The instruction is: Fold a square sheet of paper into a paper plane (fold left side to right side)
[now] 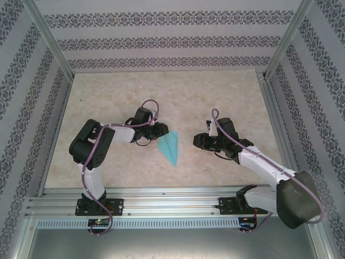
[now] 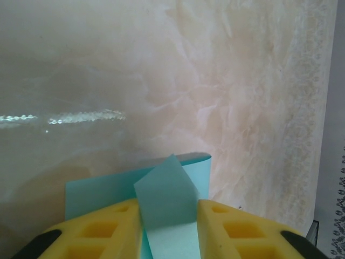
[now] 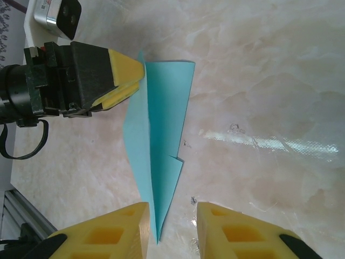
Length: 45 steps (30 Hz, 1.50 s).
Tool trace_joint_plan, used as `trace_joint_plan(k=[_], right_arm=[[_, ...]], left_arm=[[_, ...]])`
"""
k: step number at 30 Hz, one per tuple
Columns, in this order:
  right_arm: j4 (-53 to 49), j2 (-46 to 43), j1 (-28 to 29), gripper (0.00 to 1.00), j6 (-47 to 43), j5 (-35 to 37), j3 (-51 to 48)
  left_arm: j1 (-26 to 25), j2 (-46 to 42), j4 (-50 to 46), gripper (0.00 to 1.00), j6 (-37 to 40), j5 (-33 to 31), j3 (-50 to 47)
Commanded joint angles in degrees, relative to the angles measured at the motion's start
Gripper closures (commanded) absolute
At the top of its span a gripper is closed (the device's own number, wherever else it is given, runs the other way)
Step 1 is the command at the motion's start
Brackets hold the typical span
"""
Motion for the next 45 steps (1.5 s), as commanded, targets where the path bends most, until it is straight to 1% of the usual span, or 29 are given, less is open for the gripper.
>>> trace_joint_plan(k=[1, 7, 14, 18, 20, 24, 28, 31, 35, 38, 41, 45], right_arm=[[3.5, 0.8, -0.3, 0.71, 0.8, -2.2, -1.1], [7.6, 1.6, -0.2, 0.71, 2.4, -4.4, -2.3], [12.3, 2.5, 0.2, 0.70, 4.9, -6.4, -3.6], [16.2, 2.6, 0.6, 0.67, 6.8, -8.0, -4.5], [18.9, 2.4, 0.8, 0.62, 8.1, -8.9, -5.1], [24.3, 1.9, 1.0, 0.49, 12.0, -10.8, -6.1], [30.9, 1.3, 1.3, 0.34, 16.0, -13.1, -7.0], [36.4, 0.5, 1.7, 0.21, 19.0, -14.6, -7.6], [39.9, 1.0, 3.3, 0.08, 20.1, -15.6, -6.4], [44.7, 2.4, 4.6, 0.06, 22.0, -15.7, -6.0], [49.9, 4.8, 5.7, 0.06, 23.9, -15.9, -5.3], [58.9, 7.7, 6.2, 0.11, 27.9, -16.7, -4.7]], left_arm=[[-0.6, 0.4, 1.9, 0.73, 0.8, 1.2, 1.5], [-0.7, -1.5, 1.1, 0.80, 1.6, 1.2, 1.5], [-0.7, -3.8, 1.4, 0.91, 2.1, 1.9, 1.4], [-0.7, -5.8, 2.3, 0.96, 1.4, 2.5, 1.3], [-0.6, -7.2, 3.3, 0.98, 0.3, 3.1, 1.3], [-0.7, -12.0, 5.2, 0.99, -2.2, 4.1, 1.9], [-0.7, -17.7, 1.9, 0.98, -1.3, 3.7, 5.4], [-0.6, -21.1, -0.6, 0.98, -0.5, 3.9, 8.8], [-0.6, -23.3, -0.9, 0.98, -1.4, 5.0, 12.6], [-0.7, -24.1, -0.2, 0.98, -2.8, 5.6, 14.6], [-0.7, -24.1, 1.9, 0.98, -5.1, 6.9, 15.7], [-0.7, -24.2, 1.8, 0.98, -5.7, 7.5, 16.4]])
